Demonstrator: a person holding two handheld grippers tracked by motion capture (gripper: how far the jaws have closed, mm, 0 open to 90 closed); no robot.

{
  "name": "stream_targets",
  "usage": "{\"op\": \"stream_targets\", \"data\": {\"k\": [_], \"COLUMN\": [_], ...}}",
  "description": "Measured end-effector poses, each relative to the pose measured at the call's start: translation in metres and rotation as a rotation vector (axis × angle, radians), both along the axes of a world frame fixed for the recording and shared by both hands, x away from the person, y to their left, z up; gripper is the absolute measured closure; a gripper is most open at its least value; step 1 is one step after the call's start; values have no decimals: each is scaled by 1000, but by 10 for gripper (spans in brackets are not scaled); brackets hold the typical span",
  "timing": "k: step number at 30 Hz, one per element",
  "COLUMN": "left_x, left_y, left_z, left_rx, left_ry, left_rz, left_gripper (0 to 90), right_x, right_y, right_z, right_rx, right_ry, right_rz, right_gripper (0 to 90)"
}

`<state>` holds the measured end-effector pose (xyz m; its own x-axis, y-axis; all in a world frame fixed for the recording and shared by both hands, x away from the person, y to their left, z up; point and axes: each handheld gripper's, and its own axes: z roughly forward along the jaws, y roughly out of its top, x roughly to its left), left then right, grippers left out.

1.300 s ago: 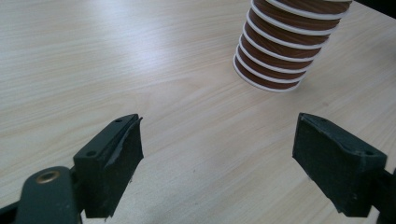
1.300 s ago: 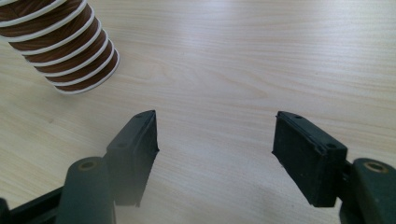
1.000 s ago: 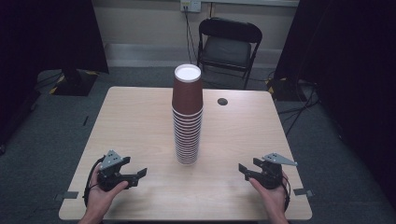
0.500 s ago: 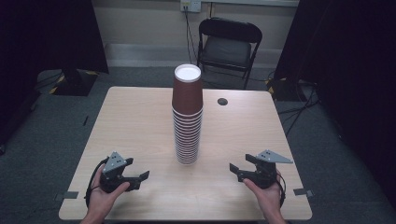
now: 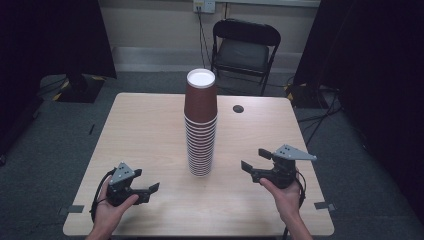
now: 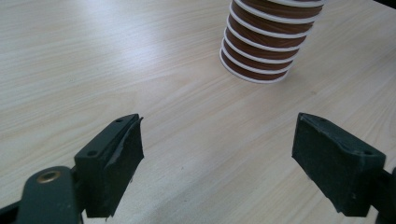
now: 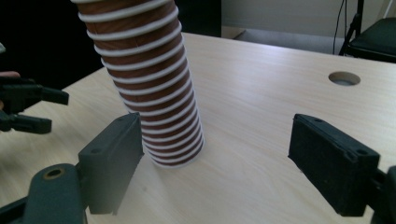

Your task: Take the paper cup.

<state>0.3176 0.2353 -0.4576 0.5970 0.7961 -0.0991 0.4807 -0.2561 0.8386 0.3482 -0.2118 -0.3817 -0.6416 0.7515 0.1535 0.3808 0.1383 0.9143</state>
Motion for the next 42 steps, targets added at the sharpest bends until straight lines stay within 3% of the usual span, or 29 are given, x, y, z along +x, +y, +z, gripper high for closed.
{"op": "stream_targets", "data": {"k": [8,15,27,42], "left_x": [0,1,2,1], "left_y": [0,0,1,2], "left_z": [-1,-1,-1,0], "left_rx": [1,1,3,-2], "left_ry": [1,5,4,6], "left_rz": [6,12,18,22], "left_gripper": [161,161,168,178], "right_x": [6,11,19,36], "right_y": [11,25,51,81], "right_z": [28,43,74,120], "right_rx": [32,46,95,92], "right_ry": [-62,-106,-159,-202], "right_rz": [37,59,89,142], "right_gripper": [173,173,139,135]}}
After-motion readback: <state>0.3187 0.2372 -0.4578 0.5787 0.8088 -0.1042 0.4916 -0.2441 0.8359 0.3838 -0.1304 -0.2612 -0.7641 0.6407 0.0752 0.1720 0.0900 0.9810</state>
